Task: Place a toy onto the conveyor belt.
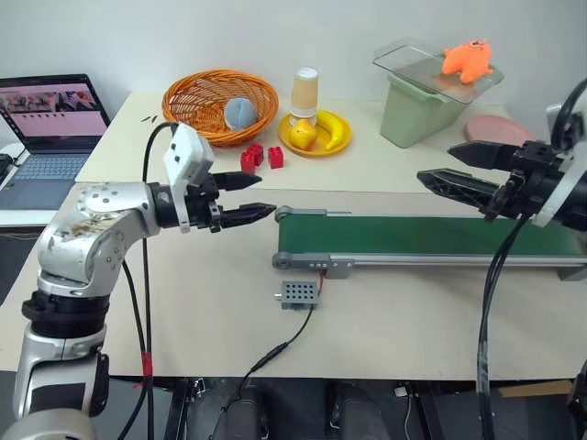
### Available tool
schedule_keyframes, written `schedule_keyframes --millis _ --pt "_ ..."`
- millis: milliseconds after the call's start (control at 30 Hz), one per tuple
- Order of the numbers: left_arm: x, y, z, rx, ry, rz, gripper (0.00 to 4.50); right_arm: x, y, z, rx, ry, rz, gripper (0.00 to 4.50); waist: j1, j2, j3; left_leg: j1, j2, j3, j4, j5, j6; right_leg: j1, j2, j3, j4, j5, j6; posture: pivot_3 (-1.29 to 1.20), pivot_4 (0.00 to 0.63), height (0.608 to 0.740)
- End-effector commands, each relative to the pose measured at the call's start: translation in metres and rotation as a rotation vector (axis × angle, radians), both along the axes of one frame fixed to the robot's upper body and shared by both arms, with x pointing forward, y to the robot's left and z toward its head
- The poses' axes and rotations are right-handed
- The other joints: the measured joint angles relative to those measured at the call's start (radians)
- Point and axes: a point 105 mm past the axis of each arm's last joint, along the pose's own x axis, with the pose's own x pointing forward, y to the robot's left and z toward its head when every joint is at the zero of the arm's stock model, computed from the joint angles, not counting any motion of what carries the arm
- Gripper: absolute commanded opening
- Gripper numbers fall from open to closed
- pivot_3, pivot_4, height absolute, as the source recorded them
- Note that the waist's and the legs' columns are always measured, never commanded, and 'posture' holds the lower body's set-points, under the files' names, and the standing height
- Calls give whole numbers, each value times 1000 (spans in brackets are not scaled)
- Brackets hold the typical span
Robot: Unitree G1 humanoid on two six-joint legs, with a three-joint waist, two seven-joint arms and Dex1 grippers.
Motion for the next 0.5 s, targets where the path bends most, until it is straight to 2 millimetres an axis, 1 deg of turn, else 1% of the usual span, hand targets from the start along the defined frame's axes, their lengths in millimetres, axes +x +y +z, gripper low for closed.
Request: schedule_keyframes --millis 33,400,500 --pt "-3 0 13 -14 -58 -1 3278 -3 -1 12 -2 -55 2 4454 0 0 0 0 0 0 0 0 0 0 0 0 0 0 0 0 150 734" --pt "-4 4 15 -20 -67 26 3278 0 -1 13 -3 -58 17 4454 0 0 0 0 0 0 0 0 0 0 0 0 0 0 0 0 150 734" --pt "-3 8 16 -24 -72 51 3278 1 -1 14 0 -60 19 4454 0 0 0 0 0 0 0 0 0 0 0 0 0 0 0 0 150 734"
